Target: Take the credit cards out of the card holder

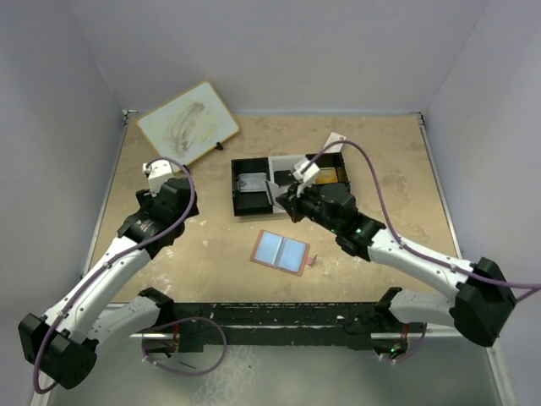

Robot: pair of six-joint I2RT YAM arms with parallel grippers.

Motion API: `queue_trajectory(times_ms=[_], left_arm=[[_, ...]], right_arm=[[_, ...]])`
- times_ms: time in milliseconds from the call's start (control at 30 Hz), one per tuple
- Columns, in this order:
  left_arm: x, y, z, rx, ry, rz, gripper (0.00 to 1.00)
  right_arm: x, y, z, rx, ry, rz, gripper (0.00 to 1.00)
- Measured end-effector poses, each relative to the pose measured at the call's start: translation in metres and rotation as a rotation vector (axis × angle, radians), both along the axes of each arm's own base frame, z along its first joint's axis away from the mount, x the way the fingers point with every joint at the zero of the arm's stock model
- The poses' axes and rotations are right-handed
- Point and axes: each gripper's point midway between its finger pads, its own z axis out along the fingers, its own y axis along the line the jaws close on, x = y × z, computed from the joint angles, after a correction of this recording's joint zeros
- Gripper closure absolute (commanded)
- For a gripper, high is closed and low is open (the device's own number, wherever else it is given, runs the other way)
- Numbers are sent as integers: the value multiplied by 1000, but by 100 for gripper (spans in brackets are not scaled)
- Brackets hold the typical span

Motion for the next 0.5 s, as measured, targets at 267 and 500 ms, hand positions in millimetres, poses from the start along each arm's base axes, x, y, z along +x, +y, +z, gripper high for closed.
queue_trajectory(times_ms=[267, 500], left_arm=[[-9, 29, 19, 69, -89, 111, 25], [-10, 36, 21, 94, -100, 147, 25]], right_arm=[[55, 34, -13, -292, -128, 22, 100], [99, 63, -36, -463, -136, 37, 100]])
